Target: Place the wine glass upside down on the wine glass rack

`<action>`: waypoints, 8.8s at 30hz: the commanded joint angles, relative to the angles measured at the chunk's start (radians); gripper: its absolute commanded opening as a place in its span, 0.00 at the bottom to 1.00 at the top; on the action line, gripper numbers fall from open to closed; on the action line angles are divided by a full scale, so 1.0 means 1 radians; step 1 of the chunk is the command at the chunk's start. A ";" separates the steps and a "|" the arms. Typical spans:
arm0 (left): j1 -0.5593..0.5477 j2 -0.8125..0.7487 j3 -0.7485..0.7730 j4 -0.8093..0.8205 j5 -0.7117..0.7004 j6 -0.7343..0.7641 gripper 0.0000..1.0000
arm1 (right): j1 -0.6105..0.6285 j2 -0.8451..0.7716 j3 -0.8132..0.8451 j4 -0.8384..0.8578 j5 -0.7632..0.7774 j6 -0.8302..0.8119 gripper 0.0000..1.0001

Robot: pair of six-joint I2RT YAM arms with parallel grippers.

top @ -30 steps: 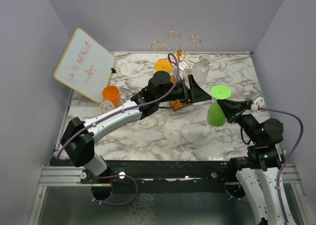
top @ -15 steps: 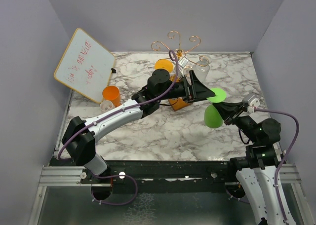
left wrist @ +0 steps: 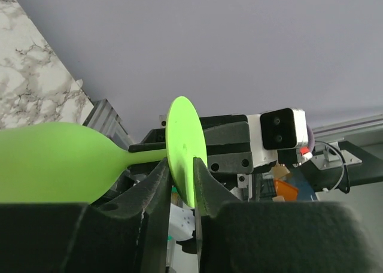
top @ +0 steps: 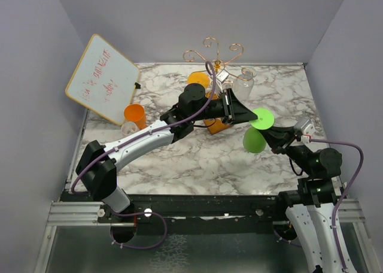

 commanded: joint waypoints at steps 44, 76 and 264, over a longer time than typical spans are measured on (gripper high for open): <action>0.358 0.045 0.496 0.161 0.288 0.038 0.00 | 0.002 -0.192 0.219 -0.054 0.265 0.167 0.88; 0.796 -0.171 0.017 -0.136 0.071 0.034 0.00 | 0.002 -0.133 0.160 -0.028 0.316 0.213 0.88; -0.168 -0.517 -0.375 -0.051 -0.467 0.843 0.00 | 0.002 -0.088 0.146 -0.335 0.250 0.740 0.90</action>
